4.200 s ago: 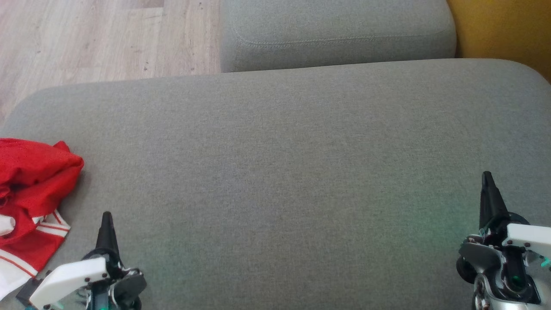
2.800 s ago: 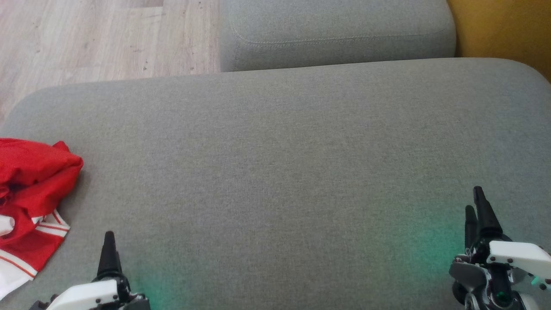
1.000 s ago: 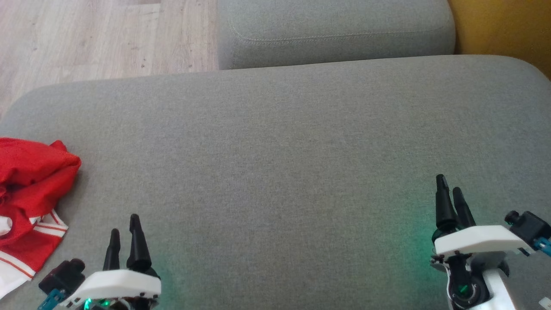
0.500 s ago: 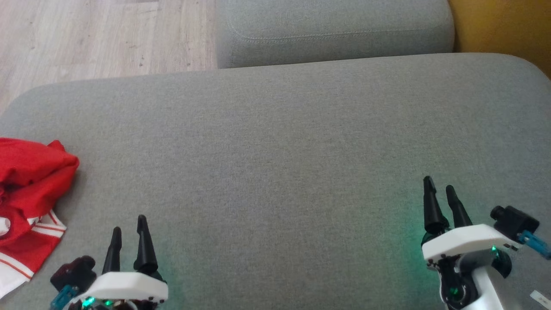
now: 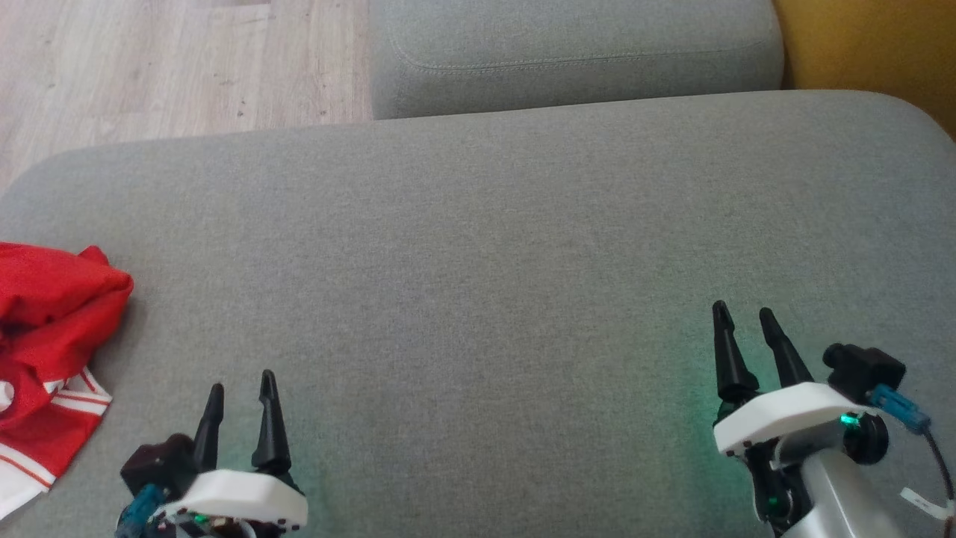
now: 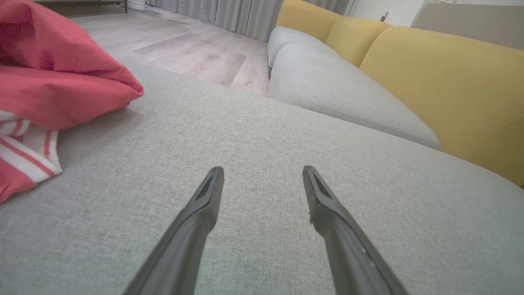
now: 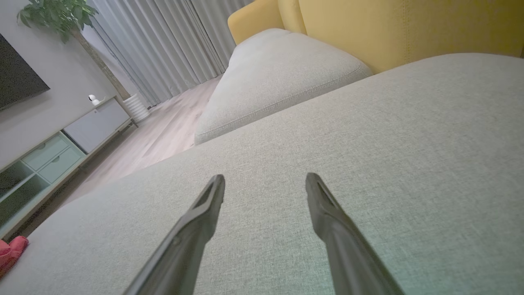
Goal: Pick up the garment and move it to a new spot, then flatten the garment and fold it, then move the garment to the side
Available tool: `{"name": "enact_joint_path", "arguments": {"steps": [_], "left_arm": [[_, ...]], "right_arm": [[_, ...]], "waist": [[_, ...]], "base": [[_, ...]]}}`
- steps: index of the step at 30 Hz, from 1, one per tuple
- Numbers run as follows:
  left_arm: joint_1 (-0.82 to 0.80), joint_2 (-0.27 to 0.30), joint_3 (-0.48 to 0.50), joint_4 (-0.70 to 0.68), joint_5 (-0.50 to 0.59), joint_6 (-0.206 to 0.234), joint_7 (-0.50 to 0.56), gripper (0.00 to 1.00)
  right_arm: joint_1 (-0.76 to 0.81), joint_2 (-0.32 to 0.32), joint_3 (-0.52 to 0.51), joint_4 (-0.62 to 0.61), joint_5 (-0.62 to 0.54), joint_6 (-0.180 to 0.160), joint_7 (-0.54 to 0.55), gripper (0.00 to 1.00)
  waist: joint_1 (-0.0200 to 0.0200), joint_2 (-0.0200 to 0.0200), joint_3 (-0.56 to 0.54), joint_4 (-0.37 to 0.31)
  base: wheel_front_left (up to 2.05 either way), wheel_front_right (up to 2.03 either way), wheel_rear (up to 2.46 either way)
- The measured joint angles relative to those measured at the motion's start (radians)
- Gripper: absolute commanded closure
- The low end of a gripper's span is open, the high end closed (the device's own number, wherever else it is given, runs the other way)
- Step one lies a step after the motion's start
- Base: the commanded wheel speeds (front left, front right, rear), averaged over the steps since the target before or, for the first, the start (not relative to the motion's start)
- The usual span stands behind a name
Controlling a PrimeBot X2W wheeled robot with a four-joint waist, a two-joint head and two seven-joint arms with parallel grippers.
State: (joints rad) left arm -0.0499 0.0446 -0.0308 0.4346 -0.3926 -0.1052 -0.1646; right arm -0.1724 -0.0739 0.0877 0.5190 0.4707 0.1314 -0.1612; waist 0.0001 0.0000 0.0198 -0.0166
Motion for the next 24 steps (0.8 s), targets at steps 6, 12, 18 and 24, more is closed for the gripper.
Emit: {"name": "enact_joint_path", "arguments": {"steps": [6, 12, 18, 24], "left_arm": [[-0.007, 0.002, -0.002, 0.012, 0.086, 0.002, -0.019, 0.0], [-0.007, 0.002, -0.004, 0.017, 0.158, 0.008, -0.039, 0.0], [-0.007, 0.002, -0.008, 0.029, 0.236, 0.01, -0.054, 0.0], [-0.007, 0.003, -0.009, 0.043, 0.308, 0.015, -0.071, 0.0]], "right_arm": [[-0.002, -0.001, 0.007, 0.023, -0.088, 0.0, -0.023, 0.0], [-0.004, -0.001, 0.015, 0.044, -0.163, 0.0, -0.042, 0.0], [-0.011, -0.002, 0.029, 0.062, -0.235, 0.0, -0.055, 0.0], [-0.027, -0.003, 0.038, 0.078, -0.306, 0.0, -0.077, 0.0]], "waist": [[0.0, 0.0, -0.003, -0.004], [0.0, 0.0, -0.004, -0.005], [0.0, 0.0, -0.006, -0.007], [-0.0001, 0.0, -0.007, -0.011]], "base": [[0.0, 0.0, 0.0], [0.0, 0.0, 0.0], [0.0, 0.0, 0.0], [0.0, 0.0, 0.0]]}}
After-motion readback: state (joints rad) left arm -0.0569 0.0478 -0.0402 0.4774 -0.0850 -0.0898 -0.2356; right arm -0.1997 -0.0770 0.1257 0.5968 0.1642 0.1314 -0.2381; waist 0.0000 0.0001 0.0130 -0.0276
